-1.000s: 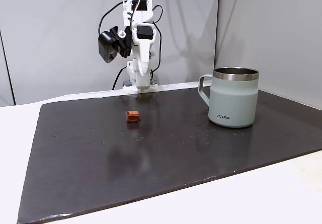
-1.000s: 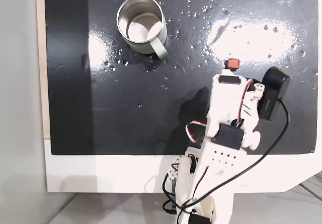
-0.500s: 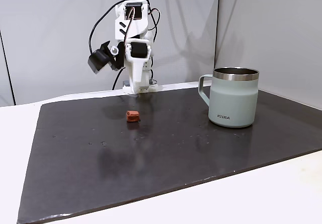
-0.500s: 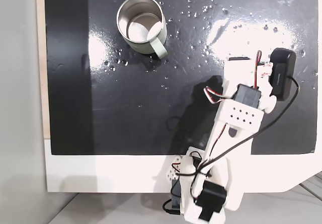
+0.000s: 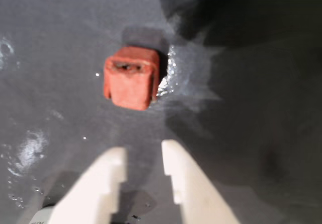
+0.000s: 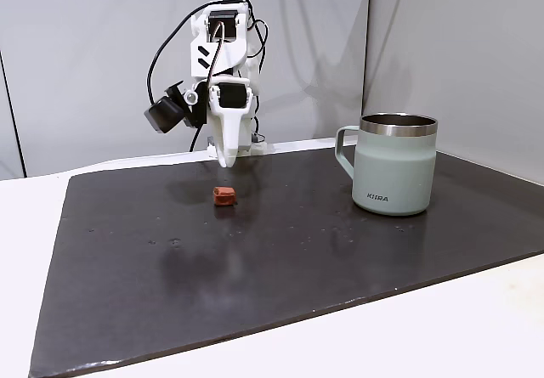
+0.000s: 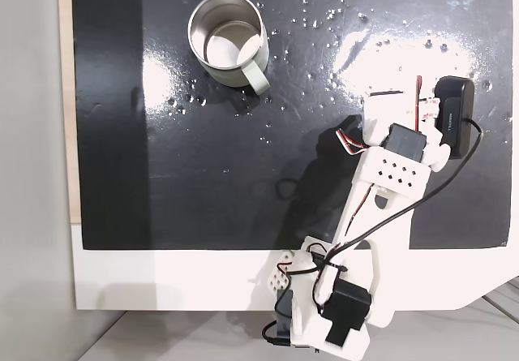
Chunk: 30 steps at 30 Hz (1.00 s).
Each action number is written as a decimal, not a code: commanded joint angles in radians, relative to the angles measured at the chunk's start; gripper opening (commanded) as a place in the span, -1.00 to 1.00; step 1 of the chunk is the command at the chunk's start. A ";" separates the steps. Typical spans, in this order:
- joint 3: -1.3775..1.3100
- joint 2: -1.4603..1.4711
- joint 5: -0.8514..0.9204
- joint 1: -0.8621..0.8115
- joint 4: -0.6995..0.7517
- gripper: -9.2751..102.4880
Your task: Grasp a cube and put it in the cup.
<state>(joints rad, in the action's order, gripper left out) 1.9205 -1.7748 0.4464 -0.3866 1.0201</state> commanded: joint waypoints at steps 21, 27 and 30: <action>-0.192 0.190 0.002 -0.046 0.049 -0.37; -0.202 0.258 0.009 -0.040 0.038 -0.38; -0.202 0.298 0.014 -0.040 0.020 -0.38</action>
<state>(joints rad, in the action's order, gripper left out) 1.7856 -1.4818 0.4495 -0.4218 1.0600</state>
